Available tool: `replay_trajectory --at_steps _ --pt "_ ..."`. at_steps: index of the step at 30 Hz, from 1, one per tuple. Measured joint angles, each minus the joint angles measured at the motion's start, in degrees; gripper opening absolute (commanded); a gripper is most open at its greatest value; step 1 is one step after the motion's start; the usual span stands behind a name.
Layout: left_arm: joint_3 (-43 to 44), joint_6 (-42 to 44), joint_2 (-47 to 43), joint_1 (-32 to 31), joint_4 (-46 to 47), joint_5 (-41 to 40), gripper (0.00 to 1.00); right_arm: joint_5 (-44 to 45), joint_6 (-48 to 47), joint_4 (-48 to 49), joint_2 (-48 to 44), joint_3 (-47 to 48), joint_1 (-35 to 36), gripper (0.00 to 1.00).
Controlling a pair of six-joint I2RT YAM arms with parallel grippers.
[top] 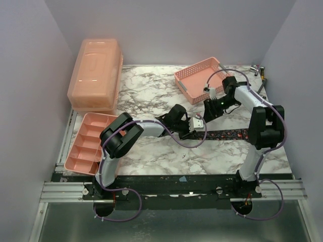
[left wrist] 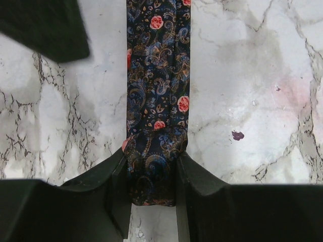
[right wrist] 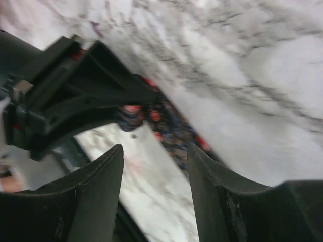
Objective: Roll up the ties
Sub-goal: Roll the tie at the center of the board.
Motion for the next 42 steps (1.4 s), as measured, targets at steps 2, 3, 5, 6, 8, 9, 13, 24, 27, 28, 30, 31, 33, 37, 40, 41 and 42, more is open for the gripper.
replay_trajectory --at_steps 2,3,5,6,8,9,13,24,27,28,30,31,33,37,40,41,42 --pt "0.0 0.2 -0.1 0.0 -0.2 0.0 0.28 -3.2 5.3 0.9 0.0 -2.3 0.8 0.56" --pt "0.0 0.4 -0.1 0.0 -0.2 0.0 0.29 -4.5 7.8 1.5 0.0 -3.8 1.4 0.56" --pt "0.0 0.5 -0.1 0.0 -0.2 0.0 0.29 -6.4 12.5 3.3 0.0 -7.4 2.9 0.56" --pt "0.0 0.5 -0.1 0.0 -0.2 0.0 0.29 -6.9 14.5 4.1 0.0 -8.9 3.7 0.55" --pt "0.0 0.7 -0.1 0.0 -0.2 0.0 0.30 -7.4 17.9 6.0 0.1 -11.1 4.9 0.53" --pt "0.0 0.8 -0.1 0.0 -0.3 0.0 0.29 -7.4 19.5 7.1 0.2 -11.7 5.5 0.52" --pt "0.0 1.0 -0.4 0.2 -0.6 0.1 0.29 -7.4 23.1 10.6 1.4 -12.0 5.6 0.46" --pt "0.0 0.9 -0.4 0.2 -0.7 0.1 0.42 -9.3 27.3 13.4 3.7 -12.0 5.6 0.01" --pt "0.1 0.8 -0.4 0.3 -1.0 0.1 0.55 -9.2 26.2 13.2 4.6 -11.9 5.6 0.01" --pt "0.1 0.5 -0.4 0.5 -1.1 0.1 0.59 -8.9 25.7 13.0 4.9 -11.9 5.6 0.01" --pt "-0.1 -0.2 -0.5 0.9 -0.6 0.5 0.63 -7.8 24.6 12.6 5.4 -11.9 5.4 0.01" --pt "-0.5 -0.5 -0.6 1.2 -0.2 0.9 0.65 -6.8 24.2 12.5 5.5 -11.9 5.3 0.01" --pt "-2.4 -1.7 -1.3 2.4 1.3 2.3 0.73 -4.7 23.5 12.5 5.6 -11.9 5.3 0.01" --pt "-6.5 -2.9 -3.2 3.7 4.7 4.4 0.79 -1.4 23.1 12.7 5.8 -12.0 5.2 0.01" --pt "-10.6 -4.0 -5.1 4.4 8.2 4.9 0.85 -0.5 23.1 12.8 5.8 -12.3 5.2 0.01" --pt "-11.5 -4.5 -5.4 4.4 9.3 4.9 0.86 -0.4 23.1 13.0 5.8 -12.5 5.2 0.01" --pt "-12.0 -4.8 -5.4 4.4 10.3 5.0 0.87 -0.4 23.1 13.3 5.7 -12.8 5.2 0.01"
